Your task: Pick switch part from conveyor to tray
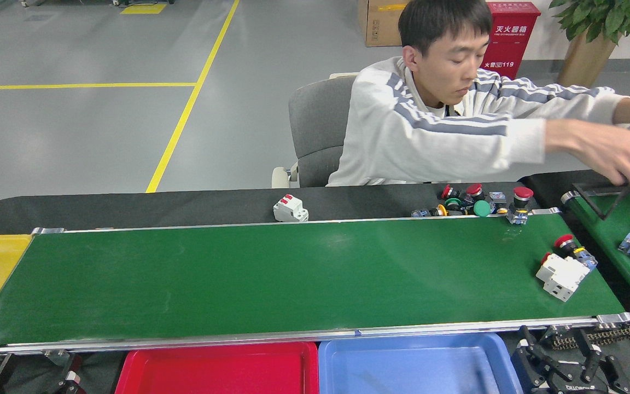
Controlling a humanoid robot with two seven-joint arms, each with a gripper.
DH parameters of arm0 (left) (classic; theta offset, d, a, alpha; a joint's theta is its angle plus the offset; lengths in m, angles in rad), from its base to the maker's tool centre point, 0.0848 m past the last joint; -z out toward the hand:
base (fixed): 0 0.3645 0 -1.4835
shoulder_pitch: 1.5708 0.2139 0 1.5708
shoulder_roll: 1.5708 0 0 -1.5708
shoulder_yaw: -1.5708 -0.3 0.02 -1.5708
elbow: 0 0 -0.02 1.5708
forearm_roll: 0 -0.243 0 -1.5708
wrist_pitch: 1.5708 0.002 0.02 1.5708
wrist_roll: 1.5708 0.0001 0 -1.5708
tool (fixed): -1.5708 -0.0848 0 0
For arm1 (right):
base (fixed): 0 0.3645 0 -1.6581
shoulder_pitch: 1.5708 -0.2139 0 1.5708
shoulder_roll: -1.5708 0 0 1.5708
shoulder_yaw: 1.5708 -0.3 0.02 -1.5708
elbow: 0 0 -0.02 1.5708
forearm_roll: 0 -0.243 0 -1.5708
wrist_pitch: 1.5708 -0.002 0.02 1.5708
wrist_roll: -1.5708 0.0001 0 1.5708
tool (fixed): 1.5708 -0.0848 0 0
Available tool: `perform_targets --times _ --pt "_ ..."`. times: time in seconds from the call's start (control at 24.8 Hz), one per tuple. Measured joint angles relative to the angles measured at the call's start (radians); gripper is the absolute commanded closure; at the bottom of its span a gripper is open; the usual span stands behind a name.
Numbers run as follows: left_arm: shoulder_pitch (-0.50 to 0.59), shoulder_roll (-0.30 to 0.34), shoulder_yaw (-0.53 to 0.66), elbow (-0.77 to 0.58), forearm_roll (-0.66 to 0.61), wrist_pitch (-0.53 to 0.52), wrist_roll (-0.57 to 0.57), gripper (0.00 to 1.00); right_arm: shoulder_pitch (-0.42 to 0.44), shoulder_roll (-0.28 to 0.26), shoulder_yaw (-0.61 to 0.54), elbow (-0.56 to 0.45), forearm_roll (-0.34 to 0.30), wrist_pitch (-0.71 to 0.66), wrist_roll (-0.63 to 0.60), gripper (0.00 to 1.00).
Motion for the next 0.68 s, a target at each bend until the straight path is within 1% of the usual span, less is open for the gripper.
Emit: perform_targets --times 0.12,0.28,0.36,0.68 --pt "0.000 0.000 -0.004 0.000 0.000 0.000 0.001 0.00 -0.048 0.000 0.000 0.035 0.008 0.006 0.038 0.01" --pt "0.000 0.000 -0.007 0.000 -0.001 0.000 0.002 0.00 -0.077 -0.001 0.003 0.045 0.011 0.022 0.055 0.01" --pt "0.000 0.000 -0.007 0.000 -0.002 0.000 0.002 0.00 -0.092 -0.005 0.008 0.065 0.012 0.032 0.057 0.01" --pt "-0.001 0.000 -0.009 0.001 -0.006 0.000 -0.001 0.00 -0.173 -0.006 0.089 0.148 0.020 0.045 0.059 0.01"
